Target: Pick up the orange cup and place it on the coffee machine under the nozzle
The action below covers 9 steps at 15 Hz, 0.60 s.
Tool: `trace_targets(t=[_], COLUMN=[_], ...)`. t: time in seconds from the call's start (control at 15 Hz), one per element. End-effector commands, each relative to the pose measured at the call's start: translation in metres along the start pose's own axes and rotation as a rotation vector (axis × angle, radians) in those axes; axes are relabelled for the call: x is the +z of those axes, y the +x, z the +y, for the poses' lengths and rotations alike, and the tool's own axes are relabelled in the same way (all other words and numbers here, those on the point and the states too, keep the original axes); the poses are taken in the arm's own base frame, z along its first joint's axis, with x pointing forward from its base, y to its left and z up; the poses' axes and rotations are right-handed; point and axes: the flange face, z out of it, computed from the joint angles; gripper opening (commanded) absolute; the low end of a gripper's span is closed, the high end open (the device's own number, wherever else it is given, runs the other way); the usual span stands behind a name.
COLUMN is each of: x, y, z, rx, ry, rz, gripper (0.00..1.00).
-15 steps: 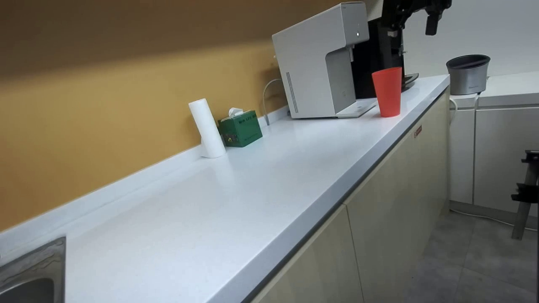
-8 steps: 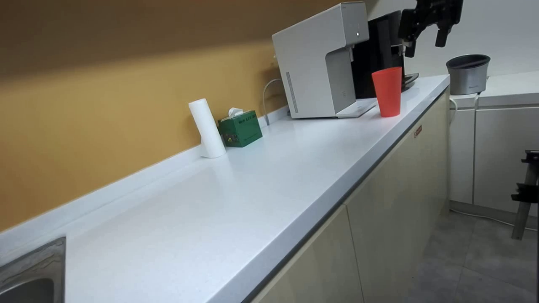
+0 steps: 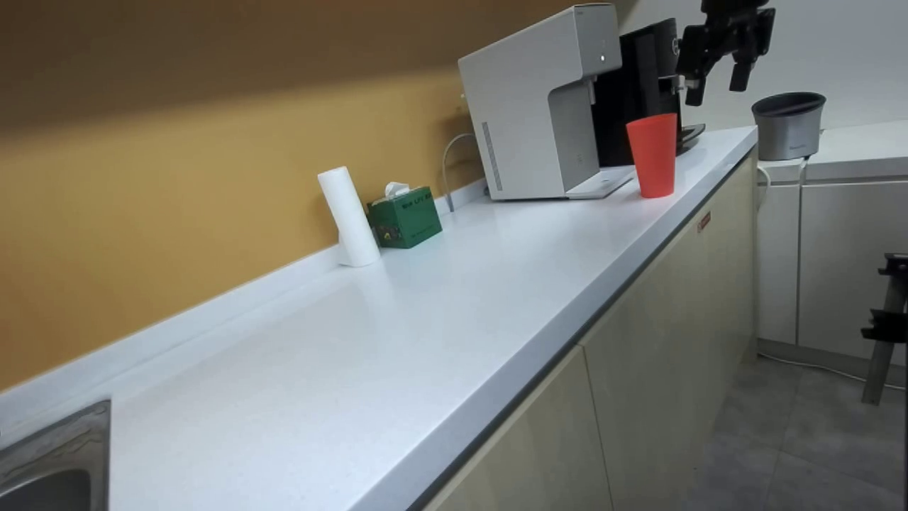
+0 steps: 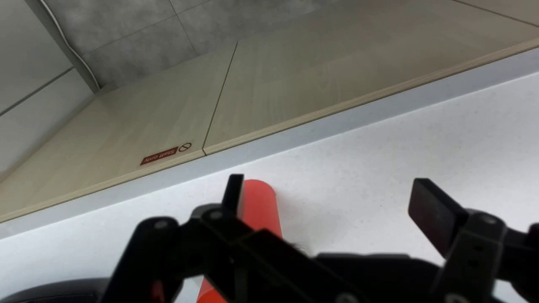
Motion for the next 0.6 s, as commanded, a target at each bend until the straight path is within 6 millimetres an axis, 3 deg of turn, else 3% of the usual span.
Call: trace_targets(t=[0.0,0.53], x=[0.007,0.055], y=[0.007,0.042], z=[0.000,0.016], rx=[-0.019,0.026], ry=[-0.059,-0.079], rz=[0.036,0.162], gripper=[1.00,1.00])
